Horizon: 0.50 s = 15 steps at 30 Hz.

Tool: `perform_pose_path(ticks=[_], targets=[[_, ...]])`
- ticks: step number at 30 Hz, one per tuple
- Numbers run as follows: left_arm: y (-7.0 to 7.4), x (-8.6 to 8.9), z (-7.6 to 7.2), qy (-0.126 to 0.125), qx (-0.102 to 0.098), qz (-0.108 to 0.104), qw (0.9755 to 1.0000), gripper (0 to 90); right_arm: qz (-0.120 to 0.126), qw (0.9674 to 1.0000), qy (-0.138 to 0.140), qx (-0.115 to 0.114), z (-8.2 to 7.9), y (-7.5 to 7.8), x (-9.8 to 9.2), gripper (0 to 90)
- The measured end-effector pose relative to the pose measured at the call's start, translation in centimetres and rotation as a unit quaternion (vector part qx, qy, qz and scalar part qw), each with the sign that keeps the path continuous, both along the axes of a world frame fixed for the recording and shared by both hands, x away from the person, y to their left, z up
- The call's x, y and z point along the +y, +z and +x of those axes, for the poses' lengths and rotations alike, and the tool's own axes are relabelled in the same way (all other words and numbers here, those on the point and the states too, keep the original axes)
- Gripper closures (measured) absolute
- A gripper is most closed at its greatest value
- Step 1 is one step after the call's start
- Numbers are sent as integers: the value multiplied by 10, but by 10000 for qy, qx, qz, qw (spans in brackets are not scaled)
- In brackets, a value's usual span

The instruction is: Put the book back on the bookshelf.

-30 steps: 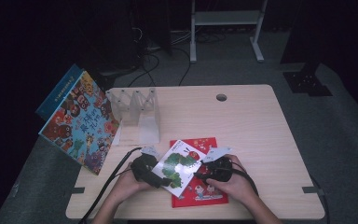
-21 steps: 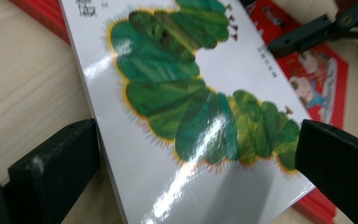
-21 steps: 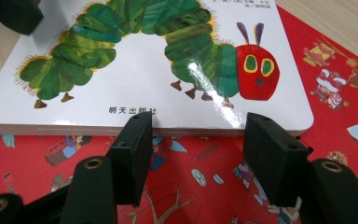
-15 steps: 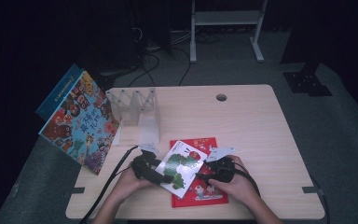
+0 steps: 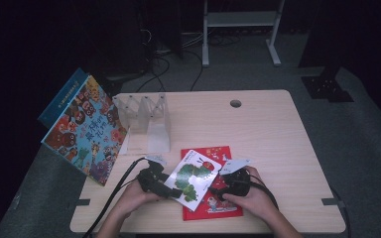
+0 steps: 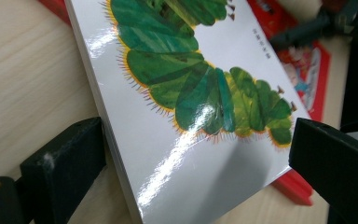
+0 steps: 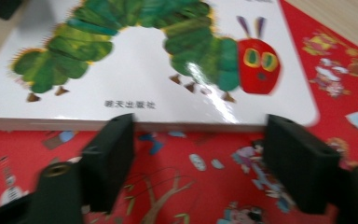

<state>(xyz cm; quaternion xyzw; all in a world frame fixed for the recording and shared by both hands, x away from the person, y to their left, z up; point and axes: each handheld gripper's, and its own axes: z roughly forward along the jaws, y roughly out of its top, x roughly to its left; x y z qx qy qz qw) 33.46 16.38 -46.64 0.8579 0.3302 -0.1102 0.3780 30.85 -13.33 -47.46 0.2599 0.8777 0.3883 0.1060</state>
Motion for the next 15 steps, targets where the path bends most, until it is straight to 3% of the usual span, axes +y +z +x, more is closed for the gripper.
perform_pose_path(ticks=[2, 10, 15], targets=[[1, -2, 0, -5, -9, 41, 10000, 30, 41, 10000, 2, -18, -1, -1, -1, 157], [2, -5, 0, 26, 62, -117, 9999, 30, 51, 10000, 32, -61, 0, -4, -6, 95], [0, -9, 1, -36, 87, -224, 9997, 30, -59, 10000, 20, 3, 2, -3, -9, 35]])
